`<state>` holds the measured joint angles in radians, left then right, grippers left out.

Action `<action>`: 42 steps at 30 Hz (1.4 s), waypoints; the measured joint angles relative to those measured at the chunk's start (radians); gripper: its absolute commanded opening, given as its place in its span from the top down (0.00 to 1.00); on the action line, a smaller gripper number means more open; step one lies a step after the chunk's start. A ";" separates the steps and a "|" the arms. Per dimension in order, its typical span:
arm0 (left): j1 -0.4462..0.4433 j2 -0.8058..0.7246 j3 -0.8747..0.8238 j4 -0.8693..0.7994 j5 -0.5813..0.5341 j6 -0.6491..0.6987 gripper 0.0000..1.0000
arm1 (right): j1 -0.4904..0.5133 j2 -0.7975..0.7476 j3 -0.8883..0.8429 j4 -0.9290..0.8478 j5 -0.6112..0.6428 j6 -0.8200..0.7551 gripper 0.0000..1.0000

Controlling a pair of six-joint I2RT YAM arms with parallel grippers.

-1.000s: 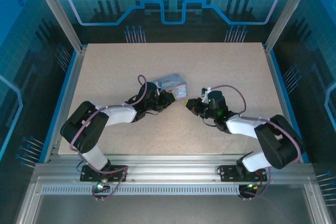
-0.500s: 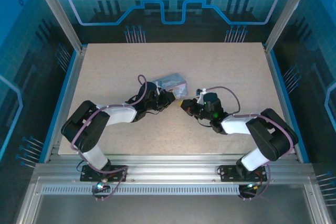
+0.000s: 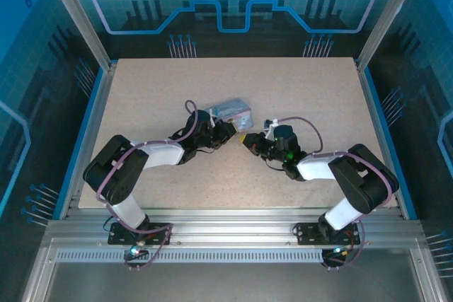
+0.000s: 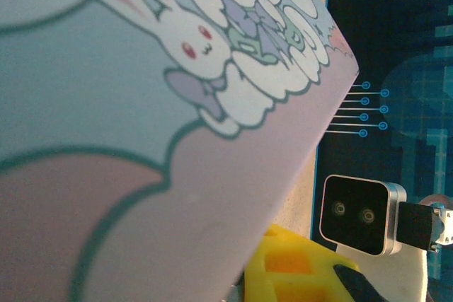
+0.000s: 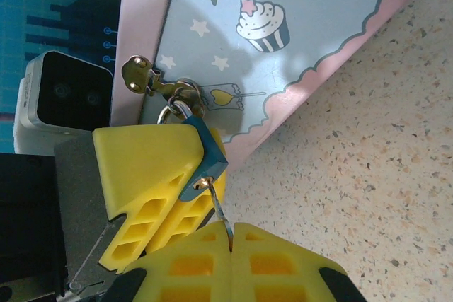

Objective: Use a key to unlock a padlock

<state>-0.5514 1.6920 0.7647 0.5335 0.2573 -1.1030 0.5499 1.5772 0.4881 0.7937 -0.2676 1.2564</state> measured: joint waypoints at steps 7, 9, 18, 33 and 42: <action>0.003 0.021 -0.001 0.028 0.002 -0.019 1.00 | 0.000 0.022 0.000 0.027 -0.004 0.020 1.00; 0.004 0.024 -0.001 0.033 0.002 -0.022 1.00 | 0.000 0.025 0.000 0.033 -0.007 0.027 1.00; 0.005 0.028 -0.003 0.040 0.006 -0.024 1.00 | -0.003 0.028 -0.006 0.054 -0.006 0.053 1.00; 0.015 0.040 -0.020 0.105 0.005 -0.032 1.00 | -0.003 0.091 -0.006 0.164 -0.004 0.134 1.00; 0.026 0.073 -0.034 0.154 -0.003 -0.052 1.00 | 0.001 0.203 -0.007 0.316 -0.003 0.261 1.00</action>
<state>-0.5251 1.7649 0.7307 0.6872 0.2546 -1.1549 0.5507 1.7805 0.4808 1.1099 -0.2707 1.5169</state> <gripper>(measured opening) 0.116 0.058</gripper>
